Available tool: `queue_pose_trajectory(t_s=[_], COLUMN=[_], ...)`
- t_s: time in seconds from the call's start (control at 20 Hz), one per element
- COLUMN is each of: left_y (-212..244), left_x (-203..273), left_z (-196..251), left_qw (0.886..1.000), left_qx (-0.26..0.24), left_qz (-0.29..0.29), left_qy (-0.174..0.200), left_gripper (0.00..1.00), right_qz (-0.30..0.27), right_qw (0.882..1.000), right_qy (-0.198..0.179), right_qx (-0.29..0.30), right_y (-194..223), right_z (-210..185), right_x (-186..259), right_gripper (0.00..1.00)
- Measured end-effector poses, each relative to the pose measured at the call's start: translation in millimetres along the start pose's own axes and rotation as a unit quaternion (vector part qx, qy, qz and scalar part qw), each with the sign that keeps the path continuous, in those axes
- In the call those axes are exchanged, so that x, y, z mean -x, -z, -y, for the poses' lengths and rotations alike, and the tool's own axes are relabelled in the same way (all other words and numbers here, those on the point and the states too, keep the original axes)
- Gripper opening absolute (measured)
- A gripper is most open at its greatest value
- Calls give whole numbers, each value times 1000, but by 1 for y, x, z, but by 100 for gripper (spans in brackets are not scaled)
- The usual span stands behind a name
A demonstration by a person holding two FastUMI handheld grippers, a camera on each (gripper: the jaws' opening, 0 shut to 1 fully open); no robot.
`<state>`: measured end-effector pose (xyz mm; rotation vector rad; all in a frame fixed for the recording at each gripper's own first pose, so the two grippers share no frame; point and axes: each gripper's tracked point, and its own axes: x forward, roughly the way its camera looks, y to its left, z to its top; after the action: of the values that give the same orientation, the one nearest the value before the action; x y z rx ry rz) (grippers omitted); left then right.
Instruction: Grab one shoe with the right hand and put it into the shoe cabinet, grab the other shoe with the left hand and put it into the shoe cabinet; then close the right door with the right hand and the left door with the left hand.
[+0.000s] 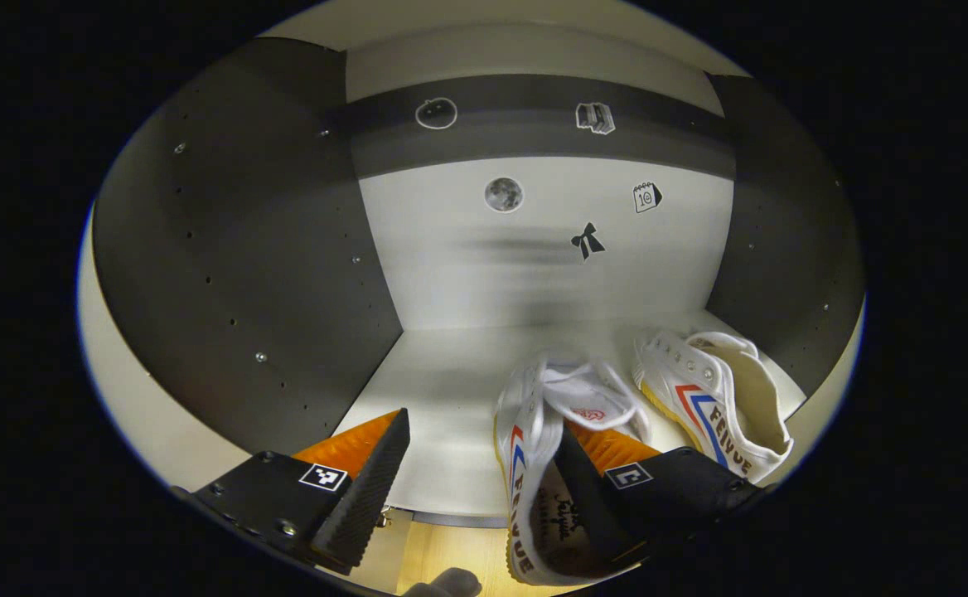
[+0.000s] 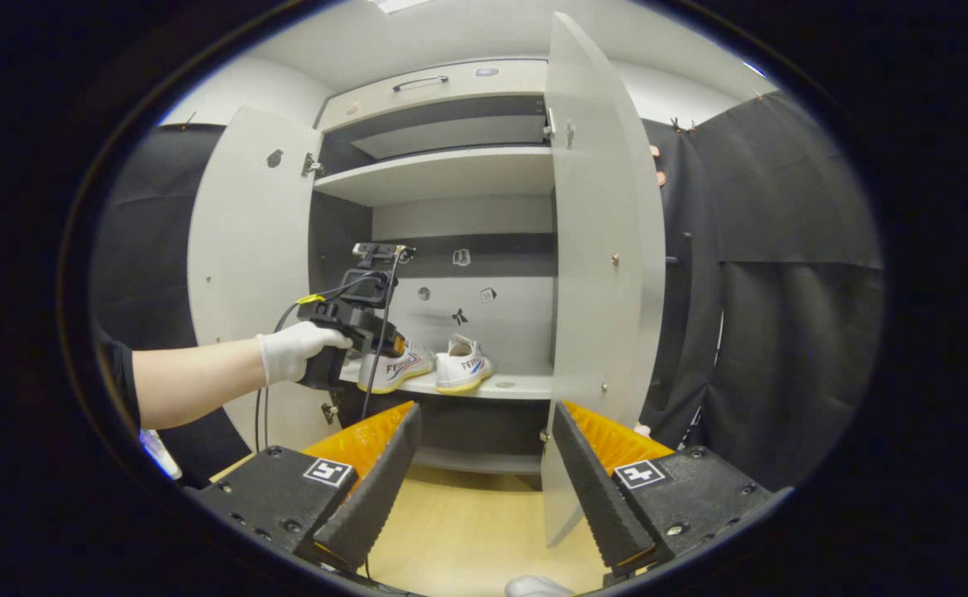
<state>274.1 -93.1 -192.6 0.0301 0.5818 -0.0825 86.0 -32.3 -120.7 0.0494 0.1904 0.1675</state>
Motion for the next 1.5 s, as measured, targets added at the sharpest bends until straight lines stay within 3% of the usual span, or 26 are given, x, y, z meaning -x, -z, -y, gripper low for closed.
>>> queue_pose_trajectory(t_s=[0.2,0.4,0.65,0.9,1.1,1.45,1.5], left_y=[-9,-35,-49,-30,-11,34,43], left_x=[33,95,204,286,349,397,405], left_z=[-4,-10,-18,-15,-33,-51,-53], left_qw=[1000,994,976,961,955,957,957], left_qx=[0,1,-27,-35,-16,5,3], left_qz=[31,108,218,274,296,291,290], left_qy=[8,15,13,27,26,-9,-13], left_gripper=[97,97,100,96,96,100,96], right_qz=[8,25,52,73,75,61,63], right_qw=[1000,1000,998,996,994,983,981], right_qy=[0,7,24,49,81,174,185], right_qx=[8,14,29,31,25,1,3], right_y=[-5,-15,-34,-49,-49,-41,-44], right_z=[-8,-14,-16,-6,23,130,145], right_x=[4,13,36,58,78,89,89], right_gripper=[100,100,100,100,100,100,100])
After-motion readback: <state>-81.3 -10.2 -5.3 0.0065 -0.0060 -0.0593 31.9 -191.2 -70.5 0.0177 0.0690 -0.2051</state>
